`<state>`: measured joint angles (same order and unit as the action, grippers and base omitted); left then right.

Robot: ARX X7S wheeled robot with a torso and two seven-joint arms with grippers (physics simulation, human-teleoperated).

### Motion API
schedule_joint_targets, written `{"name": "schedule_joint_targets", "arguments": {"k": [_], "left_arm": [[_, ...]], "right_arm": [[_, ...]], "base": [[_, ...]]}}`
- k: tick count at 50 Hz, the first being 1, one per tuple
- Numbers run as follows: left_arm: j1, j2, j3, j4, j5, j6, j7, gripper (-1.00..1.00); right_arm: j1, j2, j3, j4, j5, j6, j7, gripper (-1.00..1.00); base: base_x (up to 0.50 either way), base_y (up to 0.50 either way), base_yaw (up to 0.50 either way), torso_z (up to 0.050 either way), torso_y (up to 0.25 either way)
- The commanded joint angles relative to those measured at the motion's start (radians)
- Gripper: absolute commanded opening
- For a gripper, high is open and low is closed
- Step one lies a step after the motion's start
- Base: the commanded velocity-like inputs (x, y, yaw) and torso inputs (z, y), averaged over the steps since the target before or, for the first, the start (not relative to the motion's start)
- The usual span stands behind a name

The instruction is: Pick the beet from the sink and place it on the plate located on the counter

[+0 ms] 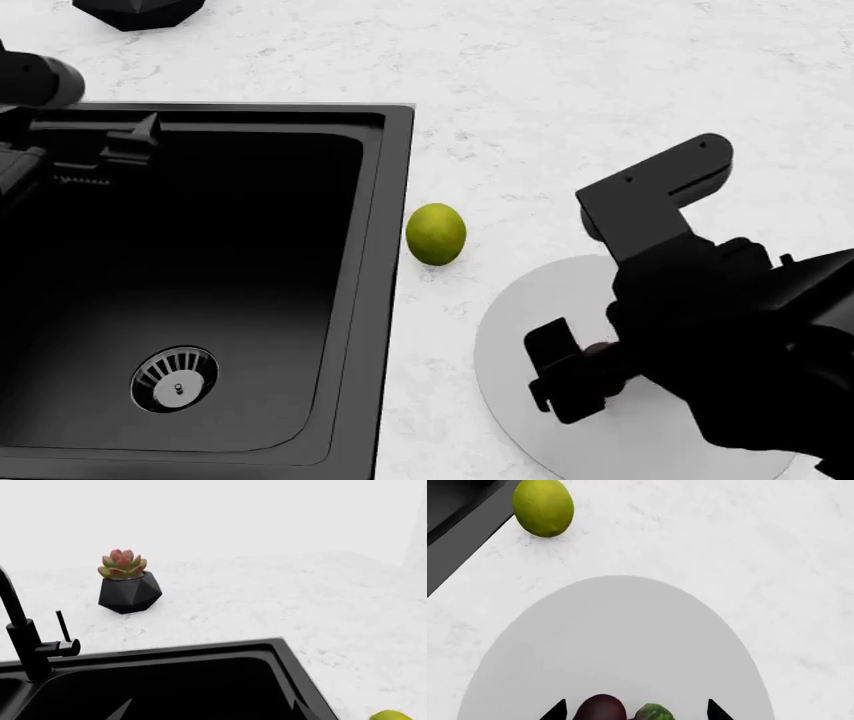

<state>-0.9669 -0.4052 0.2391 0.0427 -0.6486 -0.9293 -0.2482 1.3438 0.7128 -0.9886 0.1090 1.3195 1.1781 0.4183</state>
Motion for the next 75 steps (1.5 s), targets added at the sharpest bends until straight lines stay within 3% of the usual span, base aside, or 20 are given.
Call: {"name": "schedule_joint_targets", "arguments": {"k": [1,17,34,48,64,71,75], "left_arm": [[-0.014,-0.001,-0.007,0.026,-0.017,-0.027,-0.015,1.00],[-0.014,-0.032,-0.021,0.089,-0.051,-0.073,-0.024,1.00],[0.077,-0.120,-0.064,0.273,-0.148,-0.149,-0.013,1.00],[0.120,-0.147,-0.106,0.336,-0.197,-0.163,-0.019,1.00],[0.156,-0.203,-0.210,0.447,-0.307,-0.235,-0.061,1.00],[0.165,-0.222,-0.251,0.476,-0.347,-0.254,-0.074,1.00],[0.176,-0.246,-0.285,0.506,-0.383,-0.271,-0.077,1.00]], "right_arm": [[0.059,0.003,0.027,-0.024,0.043,0.044,0.034,1.00],[0.094,0.096,0.155,-0.126,0.191,0.035,0.175,1.00],[0.026,0.384,0.332,-0.350,0.381,-0.075,0.389,1.00],[0.072,0.520,0.396,-0.398,0.482,-0.059,0.413,1.00],[-0.006,0.746,0.477,-0.489,0.569,-0.187,0.382,1.00],[0.094,0.741,0.506,-0.517,0.749,-0.116,0.569,1.00],[0.069,0.818,0.515,-0.541,0.765,-0.193,0.538,1.00]], "base": [[0.00,0.00,0.00,0.000,0.000],[0.00,0.00,0.00,0.000,0.000],[0.00,0.00,0.00,0.000,0.000],[0.00,0.00,0.00,0.000,0.000],[0.00,0.00,0.00,0.000,0.000],[0.00,0.00,0.00,0.000,0.000],[0.00,0.00,0.00,0.000,0.000]]}}
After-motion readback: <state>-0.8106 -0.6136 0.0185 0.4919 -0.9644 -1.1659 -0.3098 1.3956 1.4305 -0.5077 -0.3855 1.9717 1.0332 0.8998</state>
